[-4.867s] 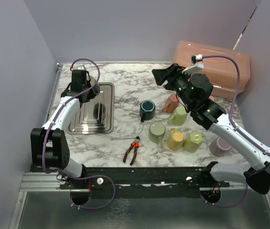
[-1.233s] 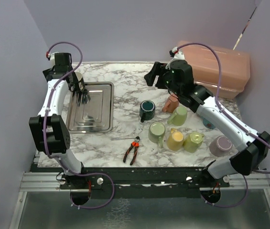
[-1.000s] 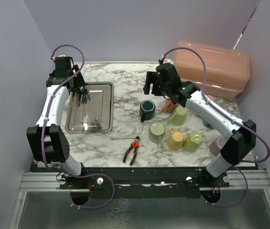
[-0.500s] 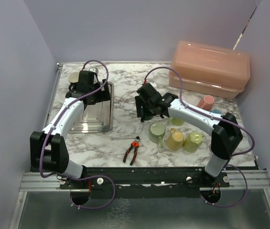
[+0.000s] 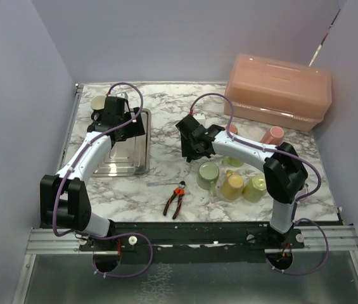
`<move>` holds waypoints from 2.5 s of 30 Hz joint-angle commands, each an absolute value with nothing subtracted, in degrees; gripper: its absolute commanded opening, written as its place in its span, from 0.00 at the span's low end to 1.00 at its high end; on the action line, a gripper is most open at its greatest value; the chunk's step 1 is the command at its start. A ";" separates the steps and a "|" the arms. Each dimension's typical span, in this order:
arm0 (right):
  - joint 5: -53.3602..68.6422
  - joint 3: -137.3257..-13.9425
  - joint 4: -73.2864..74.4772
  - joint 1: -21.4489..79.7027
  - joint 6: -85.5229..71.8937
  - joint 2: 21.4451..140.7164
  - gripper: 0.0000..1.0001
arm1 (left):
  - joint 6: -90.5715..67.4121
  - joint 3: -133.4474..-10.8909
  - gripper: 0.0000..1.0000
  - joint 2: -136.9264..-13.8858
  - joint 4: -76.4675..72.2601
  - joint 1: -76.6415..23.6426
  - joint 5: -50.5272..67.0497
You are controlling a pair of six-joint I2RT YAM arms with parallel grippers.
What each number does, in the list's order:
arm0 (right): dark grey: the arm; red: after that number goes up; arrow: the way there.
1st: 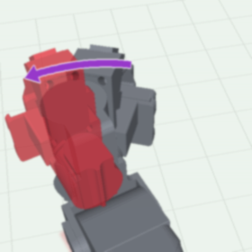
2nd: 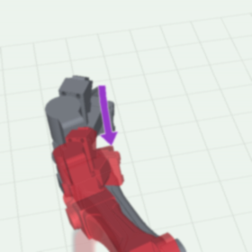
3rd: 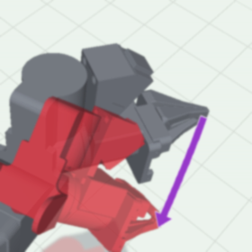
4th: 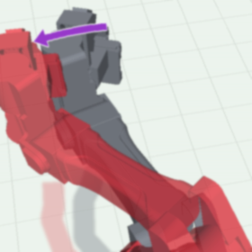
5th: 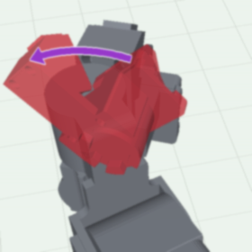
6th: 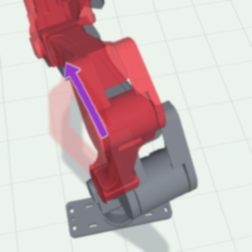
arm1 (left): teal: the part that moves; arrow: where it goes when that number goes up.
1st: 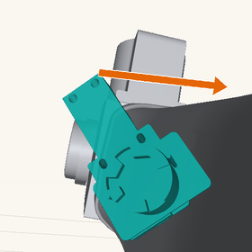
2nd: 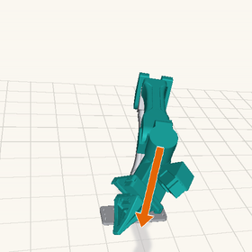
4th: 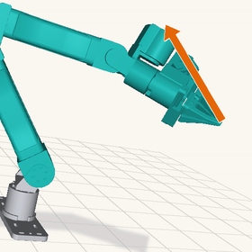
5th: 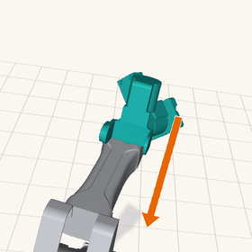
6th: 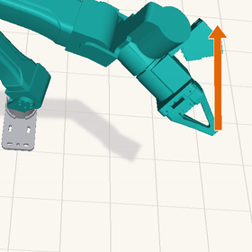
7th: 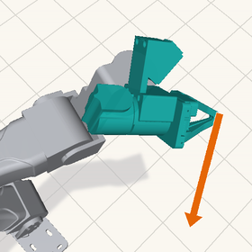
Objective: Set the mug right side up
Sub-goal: Turn over the cup at the center of the board.
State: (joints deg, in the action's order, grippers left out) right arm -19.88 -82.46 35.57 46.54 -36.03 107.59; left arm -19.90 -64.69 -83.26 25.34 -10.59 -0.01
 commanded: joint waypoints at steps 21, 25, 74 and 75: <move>-22.14 -85.76 30.31 45.99 -28.43 112.22 0.38 | -21.89 -63.37 0.87 -80.97 24.34 -10.63 -6.43; -22.11 -86.93 31.07 45.58 -29.19 113.39 0.37 | -21.89 -63.48 0.88 -81.05 24.35 -10.63 -6.21; 25.03 -75.82 -10.95 29.98 -55.00 100.91 0.01 | -72.73 -46.68 0.84 -92.43 -32.64 -14.60 34.30; 25.34 -75.60 -11.82 29.97 -55.52 100.83 0.01 | -74.33 -46.53 0.81 -92.73 -33.94 -14.79 34.16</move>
